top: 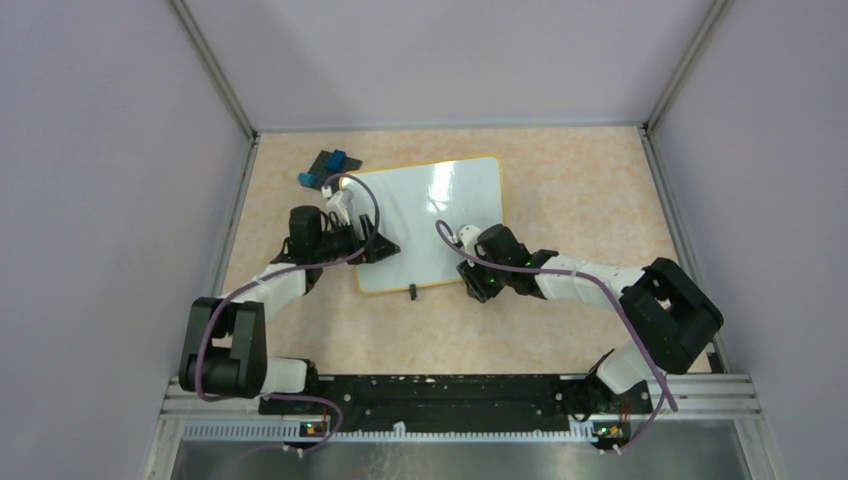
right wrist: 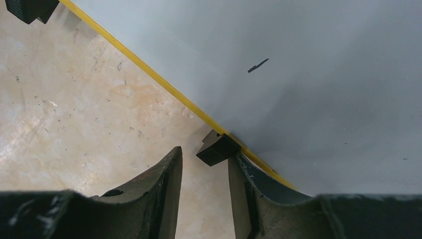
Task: Write a sentence on the whiteboard
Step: Adjust the whiteboard on the whiteboard stand, then move the whiteboard stand to the center of the board, then pick up the whiteboard marker from the corner of the board, then pass from the right arm to the left
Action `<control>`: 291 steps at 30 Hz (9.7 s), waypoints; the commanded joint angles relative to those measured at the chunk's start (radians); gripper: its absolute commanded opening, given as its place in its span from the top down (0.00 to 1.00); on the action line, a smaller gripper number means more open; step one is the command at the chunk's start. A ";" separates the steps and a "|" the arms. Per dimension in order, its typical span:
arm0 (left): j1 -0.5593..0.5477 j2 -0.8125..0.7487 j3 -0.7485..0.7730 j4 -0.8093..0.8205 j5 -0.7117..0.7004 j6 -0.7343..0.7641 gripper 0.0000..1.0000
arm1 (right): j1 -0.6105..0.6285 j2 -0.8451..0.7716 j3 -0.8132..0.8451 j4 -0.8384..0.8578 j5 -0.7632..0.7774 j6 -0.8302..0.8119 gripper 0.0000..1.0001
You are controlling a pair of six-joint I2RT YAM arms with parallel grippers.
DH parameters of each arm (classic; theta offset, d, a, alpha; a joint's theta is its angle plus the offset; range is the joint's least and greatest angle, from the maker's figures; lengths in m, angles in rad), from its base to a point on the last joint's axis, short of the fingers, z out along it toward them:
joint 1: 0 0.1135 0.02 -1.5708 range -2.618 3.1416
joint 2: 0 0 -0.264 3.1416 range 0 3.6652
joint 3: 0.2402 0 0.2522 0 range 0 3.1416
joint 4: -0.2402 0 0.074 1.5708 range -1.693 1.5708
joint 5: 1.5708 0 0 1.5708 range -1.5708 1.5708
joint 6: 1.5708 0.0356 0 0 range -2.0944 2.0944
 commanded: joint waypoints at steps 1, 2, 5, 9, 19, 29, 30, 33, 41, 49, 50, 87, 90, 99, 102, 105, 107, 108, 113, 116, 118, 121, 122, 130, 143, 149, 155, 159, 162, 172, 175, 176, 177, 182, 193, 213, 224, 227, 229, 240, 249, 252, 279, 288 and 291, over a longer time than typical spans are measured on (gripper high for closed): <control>-0.022 0.016 0.003 0.057 0.034 -0.028 0.10 | 0.022 0.003 0.024 0.073 -0.014 -0.008 0.62; -0.025 0.017 0.000 0.062 0.034 -0.029 0.11 | 0.022 0.002 0.023 0.074 -0.015 -0.009 0.62; -0.033 0.028 -0.003 0.078 0.039 -0.033 0.12 | 0.024 0.001 0.021 0.075 -0.017 -0.010 0.63; -0.044 0.041 -0.001 0.084 0.038 -0.032 0.13 | 0.024 0.000 0.022 0.074 -0.013 -0.011 0.63; -0.069 0.050 -0.004 0.067 0.025 -0.018 0.12 | 0.024 -0.001 0.028 0.079 0.016 -0.012 0.63; 0.006 -0.130 0.002 -0.098 -0.018 0.043 0.01 | -0.010 -0.006 0.027 0.051 0.097 -0.002 0.71; 0.017 -0.150 0.003 -0.117 -0.022 0.043 0.01 | -0.013 -0.010 0.022 0.048 0.103 -0.003 0.71; 0.049 -0.208 0.013 -0.180 -0.019 0.064 0.01 | -0.019 -0.033 0.007 0.048 0.118 -0.008 0.72; 0.184 -0.312 0.036 -0.325 0.016 0.088 0.01 | -0.076 -0.044 -0.002 0.037 0.147 -0.023 0.73; 0.223 -0.418 0.106 -0.354 0.068 0.122 0.01 | -0.096 -0.077 -0.021 0.077 0.086 -0.083 0.66; 0.223 -0.431 0.126 -0.362 0.068 0.129 0.01 | -0.096 -0.081 -0.017 0.082 0.072 -0.088 0.64; 0.223 -0.468 0.391 -0.511 -0.168 0.144 0.01 | -0.258 -0.197 -0.101 -0.135 0.044 -0.226 1.00; 0.223 -0.463 0.388 -0.507 -0.162 0.145 0.01 | -0.292 -0.251 -0.133 -0.175 0.036 -0.269 1.00; 0.223 -0.456 0.378 -0.481 -0.149 0.133 0.01 | -0.311 -0.335 -0.158 -0.304 -0.053 -0.382 1.00; 0.223 -0.455 0.381 -0.480 -0.147 0.132 0.01 | -0.311 -0.308 -0.140 -0.340 -0.082 -0.390 0.97; 0.223 -0.451 0.385 -0.484 -0.147 0.131 0.01 | -0.311 -0.285 -0.121 -0.370 -0.091 -0.396 0.81; 0.223 -0.448 0.387 -0.489 -0.147 0.135 0.01 | -0.311 -0.282 -0.109 -0.389 -0.097 -0.400 0.70; 0.223 -0.448 0.387 -0.491 -0.146 0.136 0.01 | -0.311 -0.288 -0.103 -0.396 -0.100 -0.404 0.65; 0.223 -0.437 0.398 -0.511 -0.133 0.154 0.01 | -0.311 -0.373 -0.064 -0.440 -0.121 -0.416 0.45; 0.223 -0.411 0.431 -0.551 -0.111 0.177 0.01 | -0.315 -0.409 -0.014 -0.508 -0.133 -0.423 0.35; 0.223 -0.379 0.465 -0.594 -0.084 0.207 0.01 | -0.367 -0.426 0.032 -0.571 -0.179 -0.458 0.33; 0.223 -0.337 0.514 -0.659 -0.060 0.262 0.01 | -0.498 -0.430 0.103 -0.665 -0.281 -0.546 0.30; 0.223 -0.327 0.525 -0.676 -0.057 0.279 0.01 | -0.536 -0.426 0.124 -0.702 -0.297 -0.592 0.30; 0.223 -0.291 0.559 -0.738 0.057 0.362 0.01 | -0.852 -0.336 0.253 -0.960 -0.224 -0.989 0.30; 0.221 -0.254 0.578 -0.784 0.238 0.420 0.01 | -1.291 -0.177 0.237 -0.881 -0.142 -1.643 0.44; 0.221 -0.266 0.568 -0.786 0.231 0.420 0.01 | -1.377 -0.064 0.259 -0.853 -0.123 -1.804 0.45; 0.221 -0.262 0.566 -0.778 0.240 0.403 0.01 | -1.441 -0.020 0.244 -0.816 -0.137 -1.967 0.44; 0.221 -0.259 0.569 -0.774 0.225 0.389 0.01 | -1.447 0.019 0.235 -0.788 -0.126 -1.989 0.44; 0.221 -0.259 0.574 -0.776 0.211 0.388 0.01 | -1.451 0.027 0.196 -0.737 -0.112 -2.009 0.44; 0.221 -0.255 0.585 -0.781 0.206 0.380 0.01 | -1.455 0.029 0.065 -0.619 -0.103 -2.068 0.48; 0.221 -0.251 0.585 -0.781 0.204 0.379 0.01 | -1.455 0.027 0.047 -0.609 -0.110 -2.074 0.50; 0.221 -0.250 0.584 -0.780 0.202 0.378 0.01 | -1.455 0.026 0.044 -0.608 -0.118 -2.075 0.53; 0.221 -0.250 0.585 -0.777 0.201 0.376 0.01 | -1.455 0.026 0.045 -0.608 -0.124 -2.075 0.57; 0.221 -0.246 0.587 -0.761 0.200 0.370 0.01 | -1.450 0.011 0.037 -0.627 -0.182 -2.066 0.81; 0.217 -0.191 0.726 -0.823 0.106 0.433 0.01 | -1.350 -0.067 0.243 -0.888 -0.421 -1.691 1.00; -0.101 -0.048 1.025 -0.876 0.248 0.384 0.01 | -0.637 -0.393 0.597 -0.807 -0.664 -0.671 1.00; -0.259 0.047 1.036 -0.807 0.234 0.362 0.08 | -0.327 -0.351 0.678 -0.790 -0.487 -0.455 1.00; -0.296 0.008 0.979 -0.702 0.321 0.472 0.13 | -0.324 -0.322 0.724 -0.831 -0.584 -0.431 1.00; -0.307 -0.048 0.909 -0.576 0.344 0.502 0.15 | -0.315 -0.318 0.728 -0.852 -0.633 -0.428 1.00; -0.447 -0.022 1.050 -0.979 0.369 1.129 0.16 | -0.190 -0.325 0.648 -0.886 -0.718 -0.397 1.00; -0.649 -0.017 1.046 -1.092 0.211 1.352 0.24 | -0.157 -0.318 0.636 -0.943 -0.770 -0.446 1.00; -0.691 -0.015 1.038 -1.102 0.164 1.396 0.27 | -0.151 -0.320 0.632 -0.951 -0.788 -0.455 1.00; -0.792 -0.006 0.974 -1.194 0.038 1.641 0.61 | -0.102 -0.301 0.621 -0.996 -0.815 -0.507 1.00; -0.800 0.003 0.976 -1.209 0.027 1.656 0.77 | -0.100 -0.300 0.630 -1.001 -0.821 -0.513 1.00; -0.800 -0.009 0.961 -1.185 0.013 1.586 0.93 | -0.101 -0.297 0.635 -0.961 -0.812 -0.442 0.84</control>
